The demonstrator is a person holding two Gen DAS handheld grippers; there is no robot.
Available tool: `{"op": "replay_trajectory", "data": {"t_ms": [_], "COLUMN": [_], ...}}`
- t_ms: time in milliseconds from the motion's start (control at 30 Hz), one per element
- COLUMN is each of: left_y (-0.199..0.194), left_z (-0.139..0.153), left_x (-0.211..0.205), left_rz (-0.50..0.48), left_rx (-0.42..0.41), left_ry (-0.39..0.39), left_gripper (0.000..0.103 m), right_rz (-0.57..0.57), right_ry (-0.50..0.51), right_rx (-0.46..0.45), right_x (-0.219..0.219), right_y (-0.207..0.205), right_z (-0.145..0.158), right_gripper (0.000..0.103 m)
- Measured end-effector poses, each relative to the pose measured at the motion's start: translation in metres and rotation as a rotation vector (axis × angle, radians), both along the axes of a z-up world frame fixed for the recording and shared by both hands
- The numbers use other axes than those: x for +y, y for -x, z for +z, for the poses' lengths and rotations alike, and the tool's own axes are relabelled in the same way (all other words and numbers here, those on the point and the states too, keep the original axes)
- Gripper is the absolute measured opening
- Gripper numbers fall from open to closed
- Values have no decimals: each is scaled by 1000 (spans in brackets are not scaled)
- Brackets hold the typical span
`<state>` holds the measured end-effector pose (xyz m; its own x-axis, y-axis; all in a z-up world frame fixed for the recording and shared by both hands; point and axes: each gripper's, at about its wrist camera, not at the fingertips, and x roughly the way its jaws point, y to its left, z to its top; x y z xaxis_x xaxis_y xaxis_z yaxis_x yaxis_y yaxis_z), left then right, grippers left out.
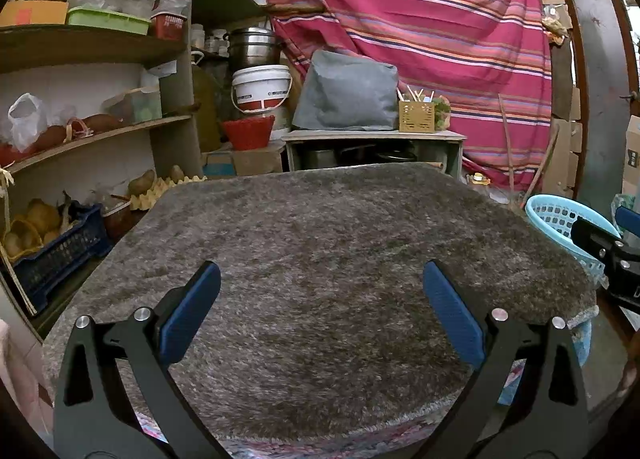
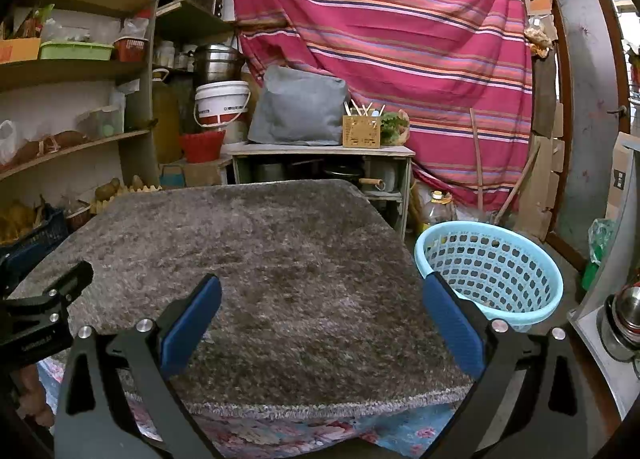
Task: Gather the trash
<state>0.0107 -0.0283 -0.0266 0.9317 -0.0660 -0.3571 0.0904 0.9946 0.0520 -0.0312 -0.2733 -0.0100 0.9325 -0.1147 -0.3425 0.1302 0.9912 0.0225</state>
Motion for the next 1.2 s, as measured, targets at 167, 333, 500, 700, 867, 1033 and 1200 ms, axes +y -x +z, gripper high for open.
{"op": "replay_trajectory", "data": {"t_ms": [167, 333, 500, 700, 867, 1033, 1200], "left_y": [-1, -1, -1, -1, -1, -1, -1], "left_z": [2, 4, 4, 5, 5, 4, 4], "left_x": [3, 5, 6, 8, 8, 8, 8], "left_rz": [17, 17, 18, 20, 21, 21, 20], "left_rx": [0, -8, -8, -7, -5, -7, -5], "left_ry": [6, 5, 4, 8, 8, 7, 8], "left_gripper": [98, 98, 98, 98, 98, 98, 98], "right_rz": [-1, 0, -1, -2, 0, -2, -1], "right_ry": [-1, -3, -1, 1, -4, -3, -3], "right_rx": [2, 0, 0, 0, 1, 0, 0], "right_x": [1, 4, 4, 6, 5, 7, 6], "right_y": [0, -1, -1, -2, -4, -4, -4], "right_z": [0, 1, 0, 1, 1, 2, 1], "right_gripper": [99, 99, 99, 98, 99, 99, 99]}}
